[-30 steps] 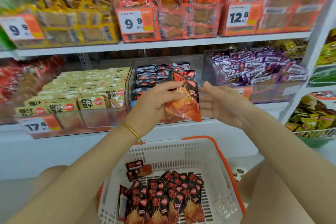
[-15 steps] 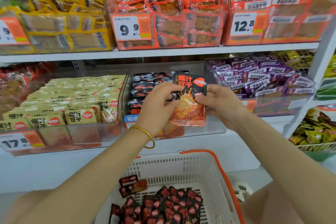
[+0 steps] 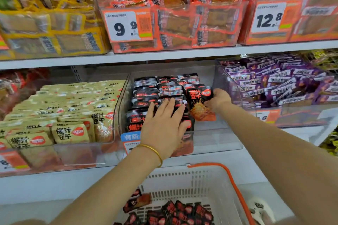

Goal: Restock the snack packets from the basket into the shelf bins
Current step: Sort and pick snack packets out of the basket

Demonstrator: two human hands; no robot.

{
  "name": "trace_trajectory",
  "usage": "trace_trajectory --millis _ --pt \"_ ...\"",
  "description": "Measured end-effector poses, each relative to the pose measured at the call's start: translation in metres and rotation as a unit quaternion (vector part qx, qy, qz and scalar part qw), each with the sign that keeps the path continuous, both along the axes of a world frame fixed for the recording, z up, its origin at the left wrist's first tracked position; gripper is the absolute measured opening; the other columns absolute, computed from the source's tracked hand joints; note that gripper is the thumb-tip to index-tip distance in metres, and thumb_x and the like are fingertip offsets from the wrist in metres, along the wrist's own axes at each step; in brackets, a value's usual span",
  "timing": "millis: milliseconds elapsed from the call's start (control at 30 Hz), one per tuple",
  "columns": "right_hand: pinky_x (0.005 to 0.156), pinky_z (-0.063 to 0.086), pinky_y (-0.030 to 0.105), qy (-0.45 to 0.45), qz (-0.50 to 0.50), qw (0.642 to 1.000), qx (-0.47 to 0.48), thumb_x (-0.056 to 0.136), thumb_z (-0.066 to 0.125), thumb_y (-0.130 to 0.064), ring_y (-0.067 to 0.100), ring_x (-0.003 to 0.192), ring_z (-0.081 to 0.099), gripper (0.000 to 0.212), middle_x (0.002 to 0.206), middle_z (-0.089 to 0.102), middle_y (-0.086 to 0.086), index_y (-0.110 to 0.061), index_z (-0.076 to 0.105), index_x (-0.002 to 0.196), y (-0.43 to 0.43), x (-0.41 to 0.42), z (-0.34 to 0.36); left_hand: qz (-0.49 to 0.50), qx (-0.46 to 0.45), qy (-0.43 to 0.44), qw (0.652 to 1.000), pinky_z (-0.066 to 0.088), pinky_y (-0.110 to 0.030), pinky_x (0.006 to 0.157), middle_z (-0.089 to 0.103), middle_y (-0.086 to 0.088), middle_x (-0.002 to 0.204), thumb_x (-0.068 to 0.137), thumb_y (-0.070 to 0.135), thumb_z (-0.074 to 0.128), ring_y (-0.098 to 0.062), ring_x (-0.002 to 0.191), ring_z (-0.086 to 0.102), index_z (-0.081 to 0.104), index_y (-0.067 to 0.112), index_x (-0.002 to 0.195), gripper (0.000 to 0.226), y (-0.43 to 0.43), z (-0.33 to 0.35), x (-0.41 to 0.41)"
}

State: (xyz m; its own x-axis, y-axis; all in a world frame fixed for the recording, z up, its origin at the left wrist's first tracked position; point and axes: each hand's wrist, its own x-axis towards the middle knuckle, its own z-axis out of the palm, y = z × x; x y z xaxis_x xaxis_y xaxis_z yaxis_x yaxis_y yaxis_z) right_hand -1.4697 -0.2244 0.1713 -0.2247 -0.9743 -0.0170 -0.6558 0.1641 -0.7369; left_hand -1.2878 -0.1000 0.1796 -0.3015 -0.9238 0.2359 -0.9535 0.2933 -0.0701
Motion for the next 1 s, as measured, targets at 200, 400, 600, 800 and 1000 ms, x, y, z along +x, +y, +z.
trace_trajectory --millis 200,400,600,800,1000 --pt "0.087 0.047 0.037 0.082 -0.019 0.996 -0.018 0.083 0.065 -0.014 0.035 0.108 0.06 0.032 0.117 0.063 0.021 -0.005 0.062 0.114 -0.025 0.019 -0.009 -0.01 -0.061 -0.002 0.998 0.04 -0.052 0.101 0.06 -0.009 0.129 0.093 0.049 0.025 -0.027 0.12 0.056 0.06 0.02 0.126 0.056 -0.006 -0.008 0.005" --pt "0.093 0.044 0.045 0.129 -0.044 0.991 0.015 0.087 0.065 -0.012 0.04 0.119 0.051 0.05 0.131 0.046 0.022 -0.001 0.04 0.128 -0.032 0.033 -0.016 -0.006 -0.067 -0.007 0.998 0.043 -0.051 0.098 0.064 -0.009 0.123 0.091 0.048 0.029 -0.026 0.114 0.06 0.064 0.019 0.121 0.055 -0.008 -0.009 0.003" --pt "0.087 0.045 0.039 0.05 -0.034 0.998 -0.011 0.083 0.072 -0.019 0.038 0.115 0.053 0.061 0.126 0.05 0.023 0.004 0.036 0.126 -0.01 0.018 0.005 -0.035 -0.112 0.039 0.992 0.037 -0.045 0.106 0.064 -0.006 0.121 0.092 0.043 0.03 -0.024 0.114 0.059 0.065 0.015 0.116 0.051 -0.001 -0.005 0.005" --pt "0.072 0.049 0.036 -0.026 0.039 0.977 -0.21 0.086 0.064 -0.009 0.02 0.073 0.056 0.01 0.075 0.057 -0.002 -0.014 0.055 0.084 0.117 0.009 0.033 -0.183 -0.216 0.138 0.949 0.037 -0.039 0.1 0.062 -0.011 0.114 0.088 0.016 0.046 -0.03 0.106 0.054 0.065 0.004 0.108 0.03 0.045 -0.009 0.013" --pt "0.058 0.05 0.026 -0.035 0.208 0.977 -0.032 0.084 0.062 -0.005 0.011 0.054 0.054 0.03 0.068 0.057 -0.003 -0.031 0.051 0.072 0.203 0.028 -0.058 -0.204 -0.045 0.073 0.975 0.047 -0.043 0.087 0.063 -0.009 0.108 0.088 0.014 0.041 -0.028 0.103 0.055 0.066 0.008 0.104 0.03 0.097 -0.091 0.046"
